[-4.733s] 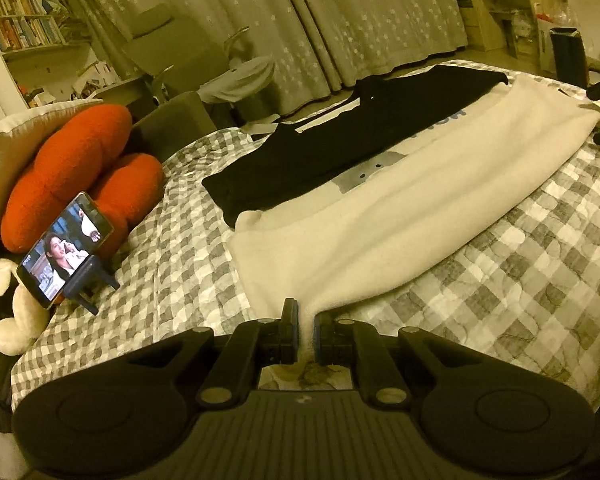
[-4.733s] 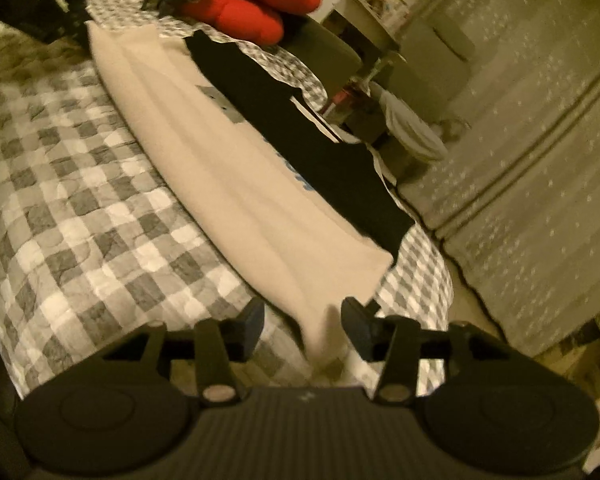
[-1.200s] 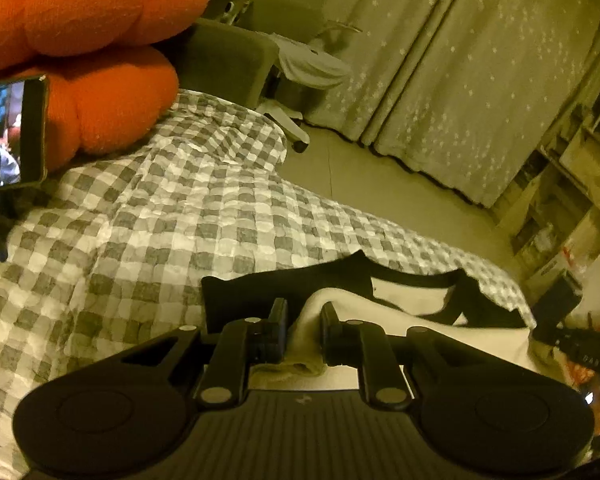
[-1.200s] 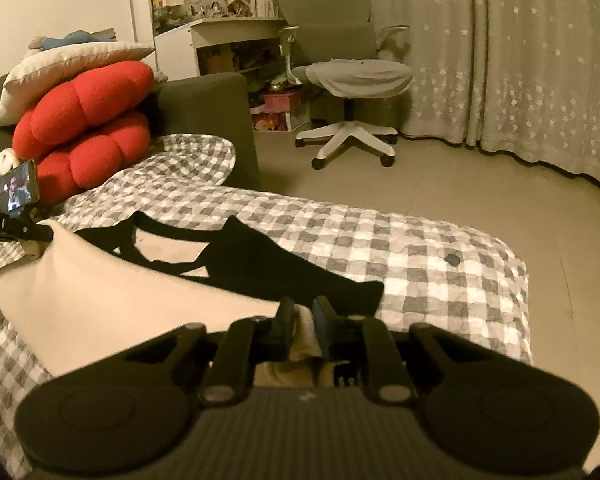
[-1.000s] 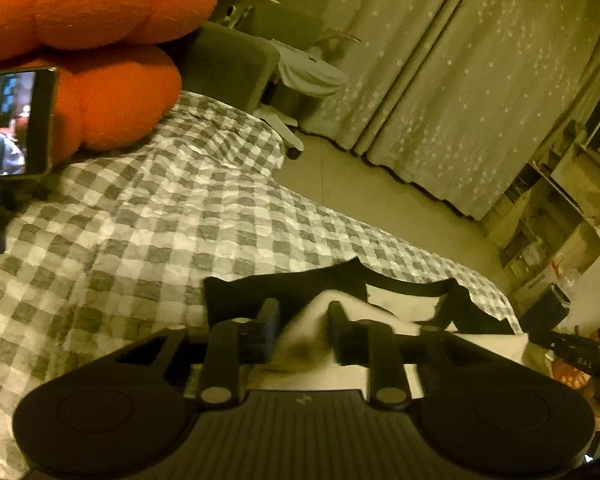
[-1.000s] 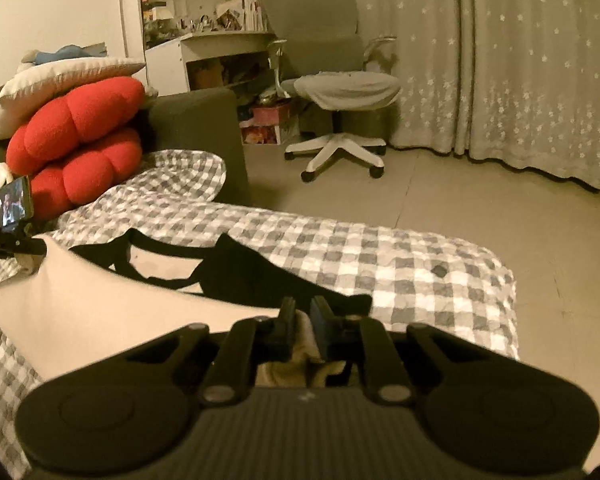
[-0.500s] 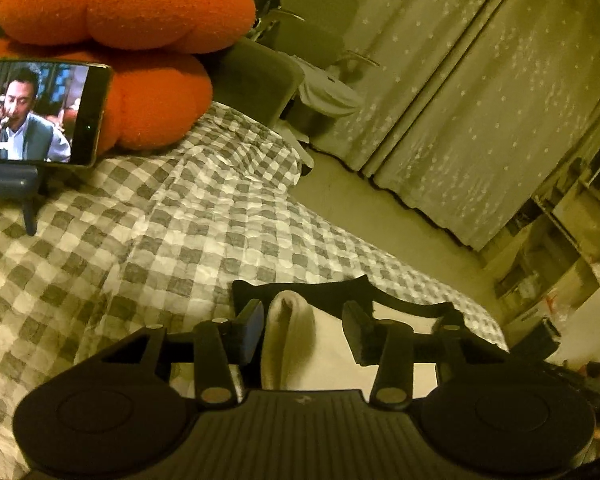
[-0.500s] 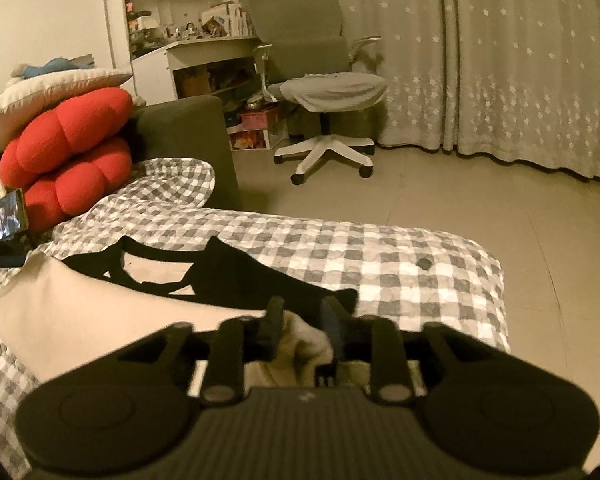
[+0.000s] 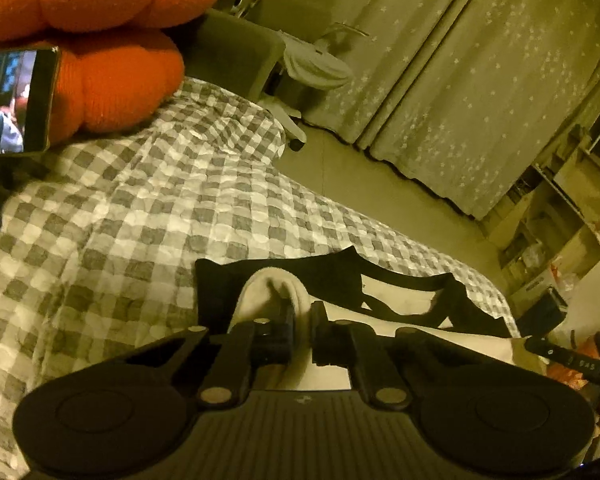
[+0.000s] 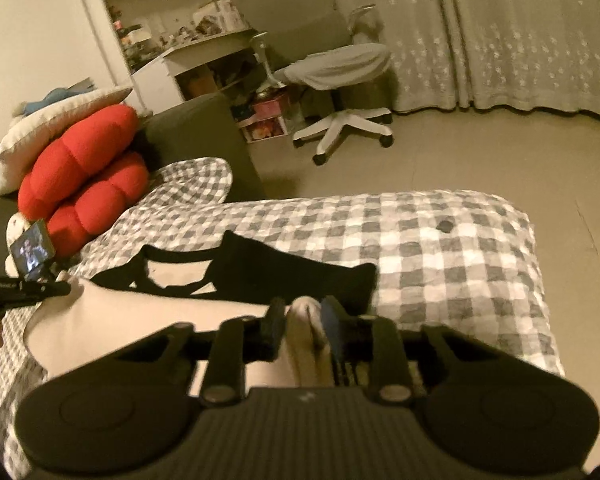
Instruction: Fold clothes
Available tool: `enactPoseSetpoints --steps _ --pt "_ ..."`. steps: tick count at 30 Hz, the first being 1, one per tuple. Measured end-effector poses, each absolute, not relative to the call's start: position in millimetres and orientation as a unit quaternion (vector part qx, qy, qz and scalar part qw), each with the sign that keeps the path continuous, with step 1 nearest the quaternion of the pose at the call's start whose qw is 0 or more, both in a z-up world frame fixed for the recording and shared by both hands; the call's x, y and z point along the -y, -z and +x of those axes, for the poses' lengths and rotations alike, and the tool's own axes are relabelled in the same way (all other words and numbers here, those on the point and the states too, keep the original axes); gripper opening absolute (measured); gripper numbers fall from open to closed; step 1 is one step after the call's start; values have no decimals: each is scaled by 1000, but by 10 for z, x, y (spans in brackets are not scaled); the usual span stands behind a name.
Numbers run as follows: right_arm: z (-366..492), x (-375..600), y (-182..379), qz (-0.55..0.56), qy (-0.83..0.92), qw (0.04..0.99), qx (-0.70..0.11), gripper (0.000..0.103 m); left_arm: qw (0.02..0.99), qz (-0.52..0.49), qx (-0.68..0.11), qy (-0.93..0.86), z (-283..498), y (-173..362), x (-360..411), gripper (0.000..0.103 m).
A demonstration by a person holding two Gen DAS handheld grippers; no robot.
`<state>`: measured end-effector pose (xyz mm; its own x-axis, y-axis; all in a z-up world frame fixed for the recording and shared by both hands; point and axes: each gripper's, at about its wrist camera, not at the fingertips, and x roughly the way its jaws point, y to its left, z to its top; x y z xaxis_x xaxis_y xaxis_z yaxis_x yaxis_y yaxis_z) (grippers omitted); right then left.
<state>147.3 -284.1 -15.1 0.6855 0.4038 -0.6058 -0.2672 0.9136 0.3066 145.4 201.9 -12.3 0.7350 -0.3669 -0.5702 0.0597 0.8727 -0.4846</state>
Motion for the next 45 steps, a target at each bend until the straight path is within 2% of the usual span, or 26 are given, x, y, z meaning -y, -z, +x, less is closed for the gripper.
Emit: enactPoseSetpoints --steps 3,5,6,11,14,16,17,27,32,35,36,37,39,41,43,45 --pt "1450 2927 112 124 -191 910 -346 24 904 -223 -345 120 1466 122 -1995 5" --pt "1444 3003 89 147 -196 907 -342 35 901 -236 -344 122 1473 130 -2052 5" --pt "1441 3035 81 156 -198 905 -341 43 899 -238 -347 124 1482 146 -2066 5" --pt "1482 2972 147 142 -203 897 -366 36 887 -253 -361 140 1533 203 -2074 9" --pt "1525 2840 234 115 -192 897 -382 23 886 -255 -362 139 1551 215 -2060 10" --pt "1537 2784 261 101 -177 902 -380 10 889 -248 -361 130 1556 220 -2046 10" --pt "1530 2788 247 102 -171 907 -371 8 891 -245 -361 125 1558 222 -2039 6" --pt "1319 2921 -66 126 -179 938 -268 8 900 -289 -304 119 1371 70 -2316 3" --pt "1445 2928 78 127 -175 927 -308 8 893 -291 -321 121 1451 179 -2315 4" --pt "1541 2933 227 144 -179 911 -341 13 885 -294 -341 121 1571 271 -2260 6" --pt "1563 2940 261 153 -184 907 -347 17 882 -297 -346 122 1604 294 -2245 10" --pt "1583 2946 284 161 -188 903 -351 25 879 -302 -349 124 1625 311 -2236 12" --pt "1624 2961 333 175 -195 896 -359 28 875 -306 -353 126 1668 338 -2213 17" --pt "1673 2951 383 174 -188 893 -370 27 876 -302 -355 121 1696 359 -2181 17" --pt "1680 2940 386 169 -177 898 -365 10 879 -295 -357 114 1724 377 -2142 17" --pt "1670 2939 365 168 -168 905 -352 8 886 -279 -356 103 1713 362 -2089 6"
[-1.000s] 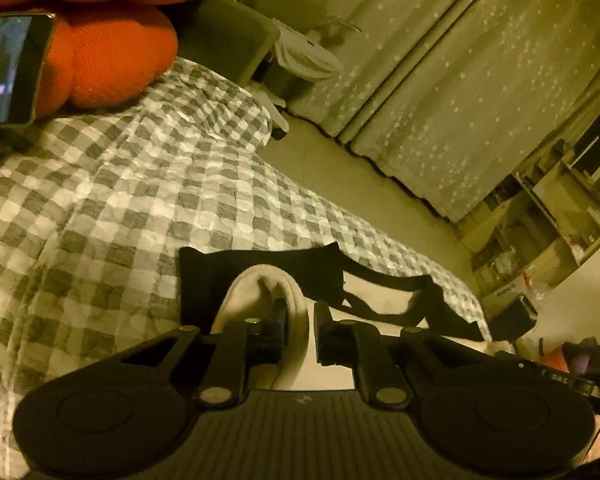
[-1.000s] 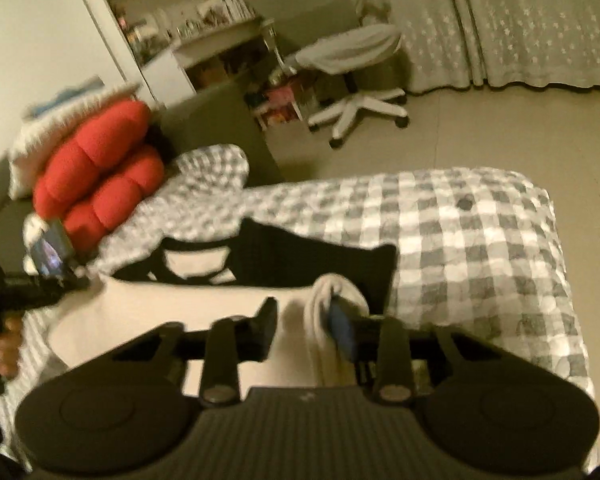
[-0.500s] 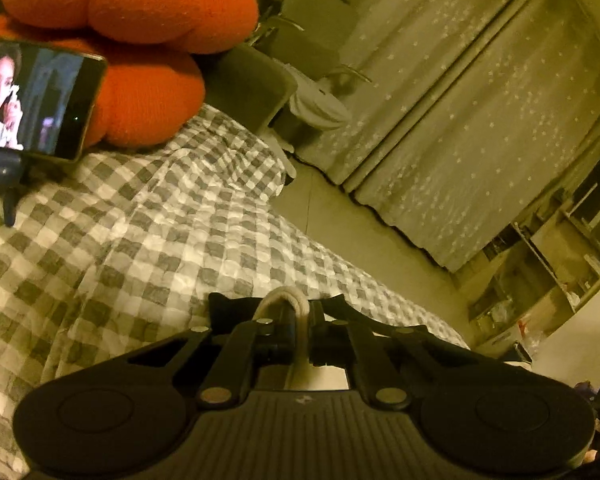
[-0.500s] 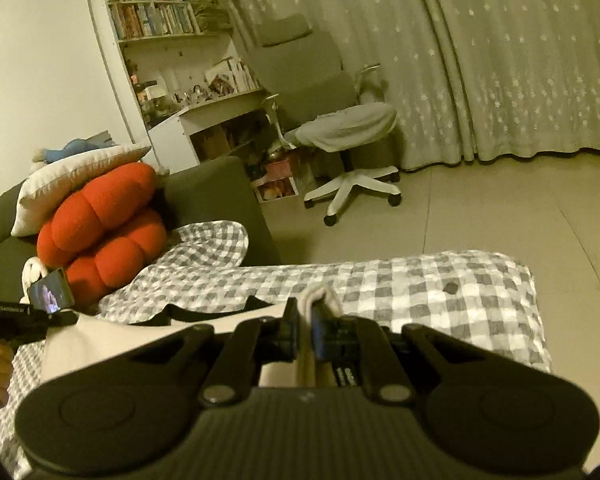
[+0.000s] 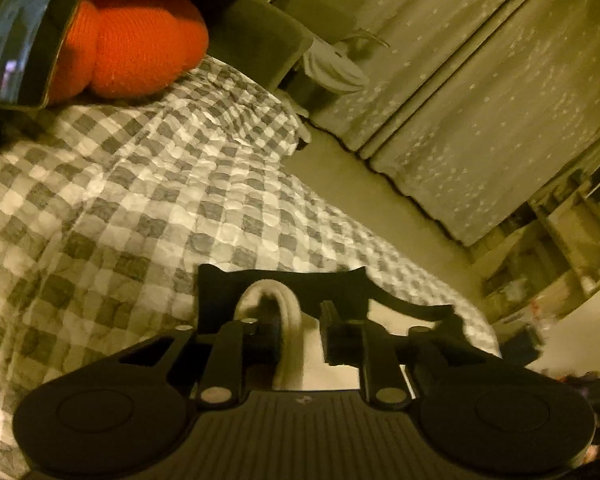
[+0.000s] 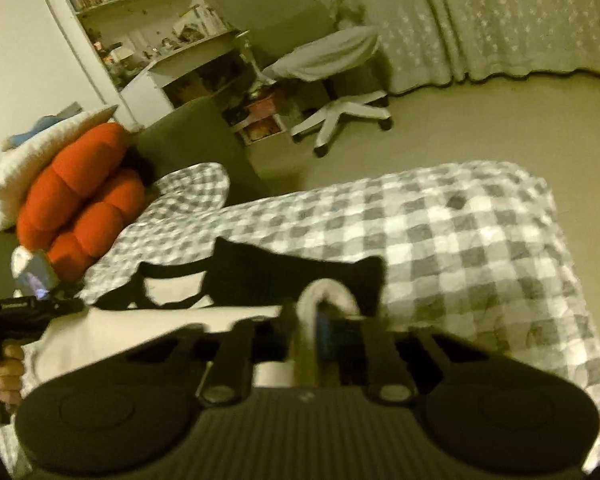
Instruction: Fold clothes
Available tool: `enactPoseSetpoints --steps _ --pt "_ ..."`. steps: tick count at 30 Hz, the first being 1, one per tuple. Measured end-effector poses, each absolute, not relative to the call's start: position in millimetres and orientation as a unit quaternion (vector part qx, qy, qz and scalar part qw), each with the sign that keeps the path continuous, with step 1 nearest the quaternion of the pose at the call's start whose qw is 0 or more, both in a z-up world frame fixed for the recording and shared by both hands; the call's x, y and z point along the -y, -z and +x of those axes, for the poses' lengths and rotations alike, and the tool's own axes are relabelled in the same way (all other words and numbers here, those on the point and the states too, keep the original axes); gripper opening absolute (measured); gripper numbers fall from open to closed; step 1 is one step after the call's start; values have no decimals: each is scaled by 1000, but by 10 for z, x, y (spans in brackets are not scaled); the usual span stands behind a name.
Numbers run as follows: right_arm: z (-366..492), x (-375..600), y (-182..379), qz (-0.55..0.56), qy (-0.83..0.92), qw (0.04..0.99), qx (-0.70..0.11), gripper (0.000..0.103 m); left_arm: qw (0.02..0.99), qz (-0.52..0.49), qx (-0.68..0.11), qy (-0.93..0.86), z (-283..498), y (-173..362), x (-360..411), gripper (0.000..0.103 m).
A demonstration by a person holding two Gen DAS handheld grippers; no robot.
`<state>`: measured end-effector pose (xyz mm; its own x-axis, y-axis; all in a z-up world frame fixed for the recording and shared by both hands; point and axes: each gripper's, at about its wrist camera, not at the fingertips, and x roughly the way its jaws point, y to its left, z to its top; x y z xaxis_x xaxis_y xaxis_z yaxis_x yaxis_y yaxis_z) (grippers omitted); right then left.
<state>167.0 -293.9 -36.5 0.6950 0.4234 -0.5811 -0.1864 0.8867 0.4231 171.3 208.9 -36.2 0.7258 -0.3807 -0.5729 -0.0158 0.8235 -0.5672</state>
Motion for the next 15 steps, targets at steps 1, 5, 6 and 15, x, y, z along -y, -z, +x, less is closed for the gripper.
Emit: enactPoseSetpoints --steps 1,5,6,15 --pt "1641 2957 329 172 -170 909 -340 8 890 -274 -351 100 1697 347 -2074 6" --pt "1516 3005 150 177 -178 923 -291 7 898 -291 -314 100 1597 250 -2154 4" --pt "1489 3016 112 179 -179 926 -279 7 900 -295 -305 100 1570 228 -2182 4" --pt "1647 2930 294 142 -142 930 -309 8 901 -271 -328 79 1752 365 -2134 4"
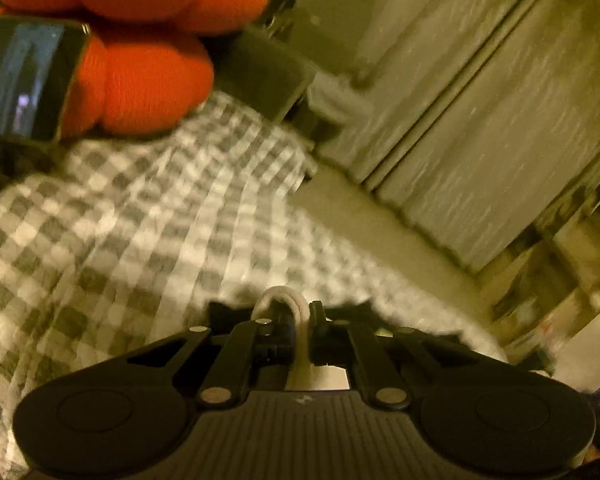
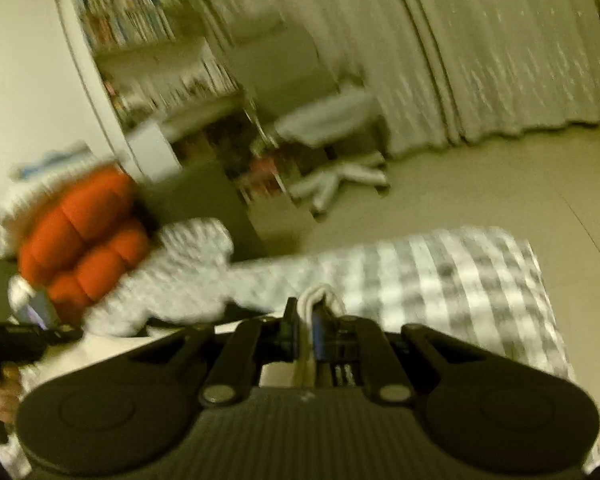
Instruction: Fold clothes
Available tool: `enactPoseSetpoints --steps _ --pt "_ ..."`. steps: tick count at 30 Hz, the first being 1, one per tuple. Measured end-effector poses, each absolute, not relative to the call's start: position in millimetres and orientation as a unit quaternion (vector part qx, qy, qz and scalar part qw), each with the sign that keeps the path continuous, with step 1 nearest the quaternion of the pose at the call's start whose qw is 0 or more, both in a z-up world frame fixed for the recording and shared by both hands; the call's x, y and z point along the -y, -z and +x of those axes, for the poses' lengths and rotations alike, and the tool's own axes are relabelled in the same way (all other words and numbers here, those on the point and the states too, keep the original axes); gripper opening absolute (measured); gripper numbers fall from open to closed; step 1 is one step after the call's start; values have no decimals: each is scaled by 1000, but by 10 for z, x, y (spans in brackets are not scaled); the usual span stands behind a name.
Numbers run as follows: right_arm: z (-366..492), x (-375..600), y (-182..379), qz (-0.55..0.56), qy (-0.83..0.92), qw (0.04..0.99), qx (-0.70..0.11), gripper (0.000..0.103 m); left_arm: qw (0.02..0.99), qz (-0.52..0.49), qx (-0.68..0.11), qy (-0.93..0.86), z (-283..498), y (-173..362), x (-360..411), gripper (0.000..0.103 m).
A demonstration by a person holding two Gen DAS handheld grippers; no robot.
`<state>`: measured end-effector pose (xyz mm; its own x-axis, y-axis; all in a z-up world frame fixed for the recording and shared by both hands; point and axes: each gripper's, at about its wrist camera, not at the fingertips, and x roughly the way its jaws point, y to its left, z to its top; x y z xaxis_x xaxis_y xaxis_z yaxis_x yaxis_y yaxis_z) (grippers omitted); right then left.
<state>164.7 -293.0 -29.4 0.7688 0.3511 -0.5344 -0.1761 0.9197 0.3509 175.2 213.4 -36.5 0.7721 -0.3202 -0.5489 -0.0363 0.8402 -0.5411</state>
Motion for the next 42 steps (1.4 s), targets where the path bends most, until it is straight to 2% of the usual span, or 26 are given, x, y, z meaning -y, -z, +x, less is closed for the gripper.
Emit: enactPoseSetpoints --steps 8,13,25,35,42 --pt "1740 2756 342 126 -131 936 -303 8 903 -264 -332 69 1787 412 -2116 5" --pt "1721 2749 334 123 -135 938 -294 8 914 -258 -304 74 1744 333 -2075 5" --pt "1790 2805 456 138 -137 929 -316 9 905 -263 -328 72 1806 417 -2089 5" --pt "1677 2825 289 127 -118 953 -250 7 920 -256 -287 75 1757 336 -2088 4" --pt "1827 2721 503 94 -108 945 -295 8 916 -245 -312 64 1835 438 -2060 5"
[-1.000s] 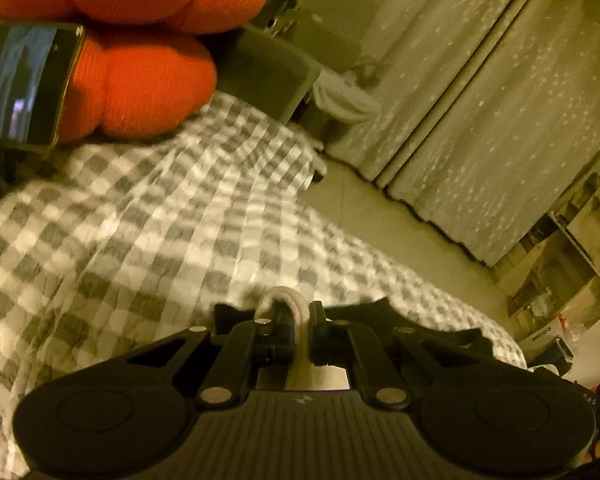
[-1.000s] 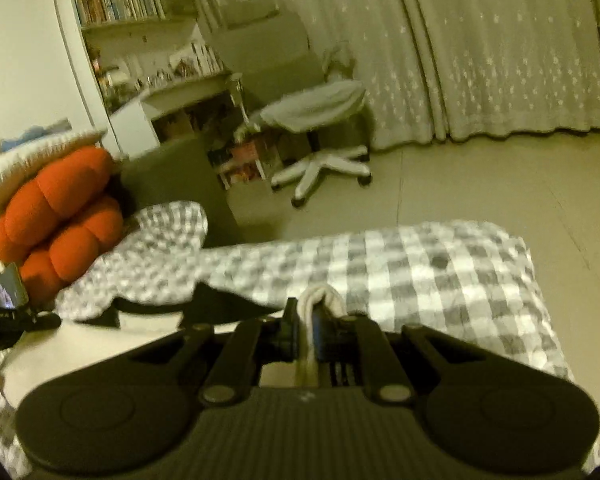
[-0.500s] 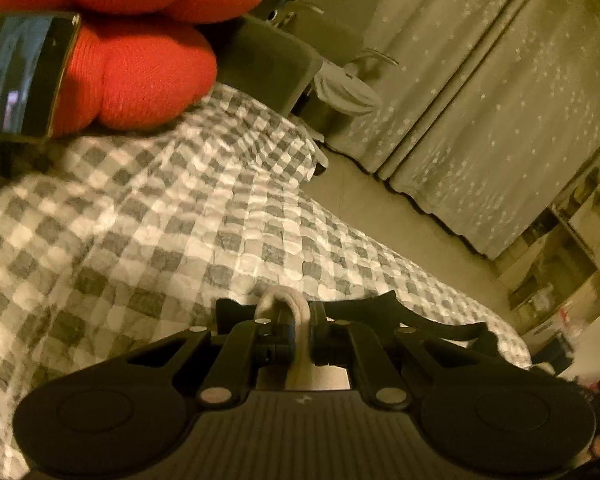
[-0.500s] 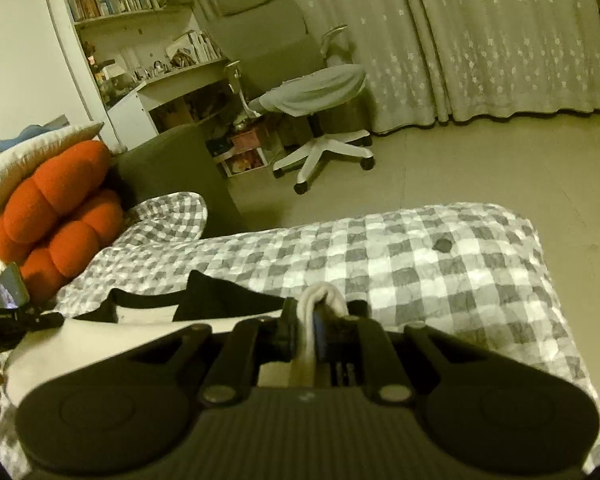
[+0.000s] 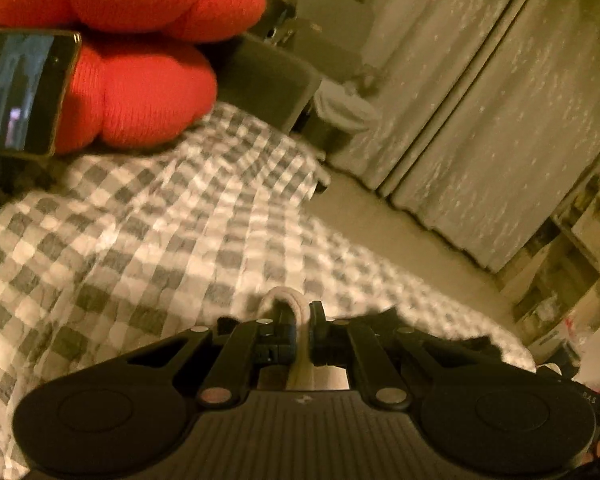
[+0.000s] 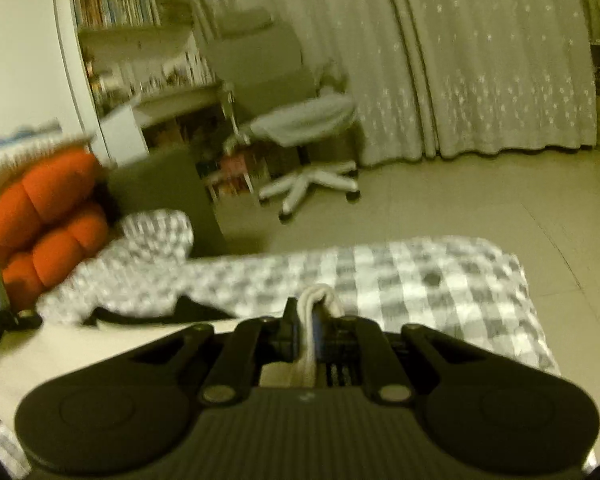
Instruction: Fold clothes
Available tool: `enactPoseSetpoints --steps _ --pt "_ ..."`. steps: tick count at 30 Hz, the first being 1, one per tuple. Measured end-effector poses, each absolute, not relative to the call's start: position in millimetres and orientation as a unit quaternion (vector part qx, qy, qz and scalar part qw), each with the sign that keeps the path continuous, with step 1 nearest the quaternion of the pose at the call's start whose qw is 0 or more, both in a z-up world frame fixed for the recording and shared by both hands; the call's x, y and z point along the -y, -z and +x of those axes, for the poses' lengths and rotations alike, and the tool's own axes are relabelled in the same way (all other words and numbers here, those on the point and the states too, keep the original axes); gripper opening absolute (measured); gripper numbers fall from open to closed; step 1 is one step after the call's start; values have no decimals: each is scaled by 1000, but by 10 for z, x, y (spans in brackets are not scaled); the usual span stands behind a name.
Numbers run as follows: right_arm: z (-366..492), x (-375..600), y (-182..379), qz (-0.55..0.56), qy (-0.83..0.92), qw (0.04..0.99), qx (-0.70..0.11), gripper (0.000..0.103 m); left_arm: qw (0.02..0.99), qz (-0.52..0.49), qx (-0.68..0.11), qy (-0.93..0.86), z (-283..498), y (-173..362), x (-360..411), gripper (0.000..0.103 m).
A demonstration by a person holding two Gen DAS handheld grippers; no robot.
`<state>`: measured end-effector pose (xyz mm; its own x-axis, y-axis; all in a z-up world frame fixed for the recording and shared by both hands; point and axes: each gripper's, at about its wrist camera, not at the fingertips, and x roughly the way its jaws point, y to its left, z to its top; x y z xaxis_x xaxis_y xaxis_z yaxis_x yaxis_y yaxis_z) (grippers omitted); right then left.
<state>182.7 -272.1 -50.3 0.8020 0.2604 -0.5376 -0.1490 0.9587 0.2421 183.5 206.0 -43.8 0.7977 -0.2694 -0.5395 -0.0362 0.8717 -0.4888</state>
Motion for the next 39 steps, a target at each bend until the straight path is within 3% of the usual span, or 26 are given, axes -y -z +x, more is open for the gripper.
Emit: enactPoseSetpoints --steps 6,12,19,27,32,39 --pt "1890 2802 436 136 -134 933 -305 23 901 -283 -317 83 1881 427 -2182 5" --pt "1967 2783 515 121 -123 932 -318 8 913 -238 -322 73 1904 412 -2058 4" --pt "1829 2721 259 112 -126 955 -243 7 921 -254 -282 82 1833 310 -2118 4" --pt "1934 2578 506 66 -93 952 -284 7 912 -246 -323 63 1940 490 -2118 6" --pt "1840 2628 346 95 -97 960 -243 7 917 -254 -302 65 1888 403 -2132 6" --pt "1904 2565 531 61 -79 955 -279 7 925 -233 -295 62 1868 375 -2087 6"
